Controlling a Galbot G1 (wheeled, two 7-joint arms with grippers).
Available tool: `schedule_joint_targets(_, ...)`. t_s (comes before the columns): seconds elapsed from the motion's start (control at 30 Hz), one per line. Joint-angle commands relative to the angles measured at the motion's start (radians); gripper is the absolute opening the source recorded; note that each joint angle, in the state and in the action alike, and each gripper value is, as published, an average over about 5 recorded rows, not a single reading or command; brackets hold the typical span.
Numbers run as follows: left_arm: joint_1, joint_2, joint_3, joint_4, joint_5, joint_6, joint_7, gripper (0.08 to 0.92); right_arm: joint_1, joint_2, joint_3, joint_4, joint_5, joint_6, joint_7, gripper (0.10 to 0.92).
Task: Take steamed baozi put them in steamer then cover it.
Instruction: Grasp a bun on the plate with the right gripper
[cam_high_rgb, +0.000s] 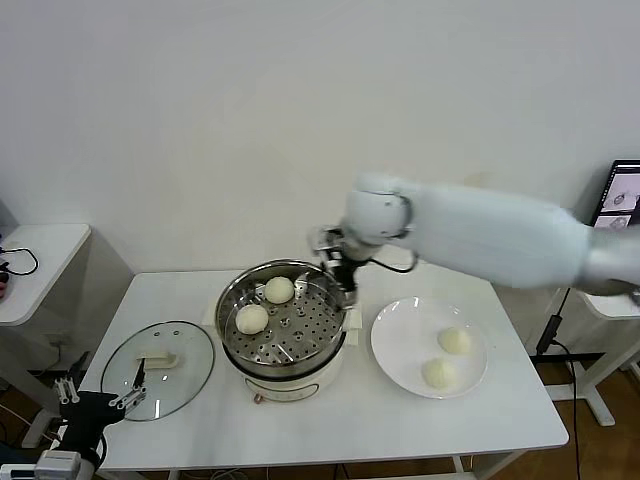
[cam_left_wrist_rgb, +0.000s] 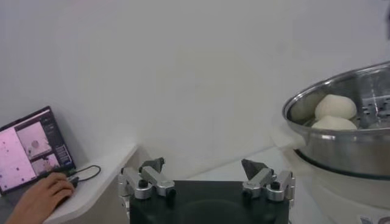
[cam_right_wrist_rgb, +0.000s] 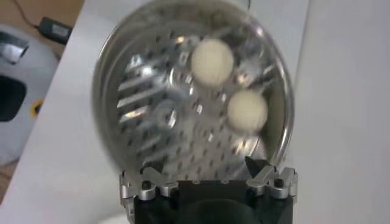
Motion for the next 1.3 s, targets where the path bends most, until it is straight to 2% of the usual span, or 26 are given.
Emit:
schedule_joint_targets(0.03, -0.001, 0.004, 0.004, 0.006, 0.002, 0.001, 0.001, 0.823, -0.076, -0.342, 0.013, 0.115, -0.162, 0.110, -0.076, 0.823)
schedule_joint_targets(0.27, 0.001, 0.001, 0.008, 0.008, 0.008, 0.004, 0.003, 0.823, -0.326, -0.445, 0.160, 0.109, -0.344, 0.154, -0.057, 0.823)
schedule_joint_targets(0.57, 0.018, -0.009, -0.007, 0.001, 0.012, 0.005, 0.003, 0.823, -0.669, -0.439, 0.380, 0.059, -0.452, 0.169, -0.046, 0.823)
schedule_joint_targets(1.3, 0.021, -0.018, -0.019, 0.008, 0.015, 0.004, 0.003, 0.823, -0.726, -0.241, 0.419, -0.103, -0.455, 0.153, 0.012, 0.805)
